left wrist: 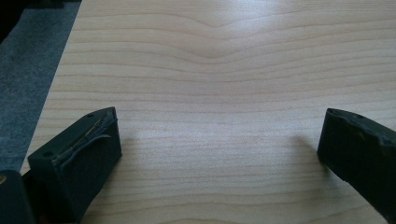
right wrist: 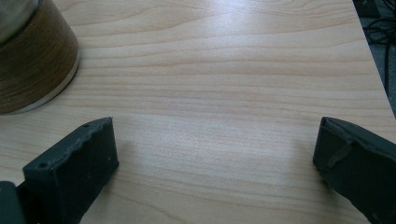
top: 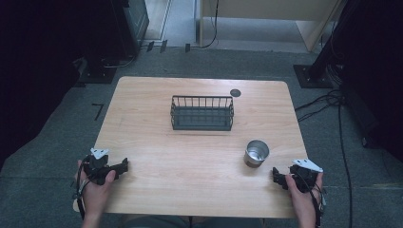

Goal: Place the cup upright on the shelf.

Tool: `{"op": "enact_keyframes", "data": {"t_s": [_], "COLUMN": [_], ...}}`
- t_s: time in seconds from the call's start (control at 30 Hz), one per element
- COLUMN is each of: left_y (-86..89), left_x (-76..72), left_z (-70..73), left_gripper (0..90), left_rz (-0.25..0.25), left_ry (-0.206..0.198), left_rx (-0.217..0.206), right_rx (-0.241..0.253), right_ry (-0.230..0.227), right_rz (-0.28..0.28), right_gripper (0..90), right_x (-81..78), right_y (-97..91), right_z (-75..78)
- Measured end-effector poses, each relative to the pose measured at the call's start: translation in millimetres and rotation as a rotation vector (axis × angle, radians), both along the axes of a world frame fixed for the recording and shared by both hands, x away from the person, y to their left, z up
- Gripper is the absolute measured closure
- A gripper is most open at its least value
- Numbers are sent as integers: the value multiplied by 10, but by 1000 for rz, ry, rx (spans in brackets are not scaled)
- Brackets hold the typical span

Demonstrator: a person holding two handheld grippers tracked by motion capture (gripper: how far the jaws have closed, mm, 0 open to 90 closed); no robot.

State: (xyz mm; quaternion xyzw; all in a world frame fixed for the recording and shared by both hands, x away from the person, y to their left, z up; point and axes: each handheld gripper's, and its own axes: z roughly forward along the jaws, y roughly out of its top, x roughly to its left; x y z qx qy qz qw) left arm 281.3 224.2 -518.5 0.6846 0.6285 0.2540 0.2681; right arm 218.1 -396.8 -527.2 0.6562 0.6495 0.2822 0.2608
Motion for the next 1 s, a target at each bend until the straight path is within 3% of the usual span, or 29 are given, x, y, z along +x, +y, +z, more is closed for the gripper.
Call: {"op": "enact_keyframes", "data": {"t_s": [0.23, 1.0], "left_y": [0, 0], "left_x": [0, 0], "left_z": [1, 1], "left_gripper": [0, 0], "left_rz": [0, 0], "left_ry": [1, 1], "left_rx": [0, 0], "right_rx": [-12, 69], "right_ry": [11, -72], "right_rz": [-25, 132], "right_gripper": [0, 0], "right_x": [-28, -97], "right_y": [56, 462], "right_z": [25, 405]}}
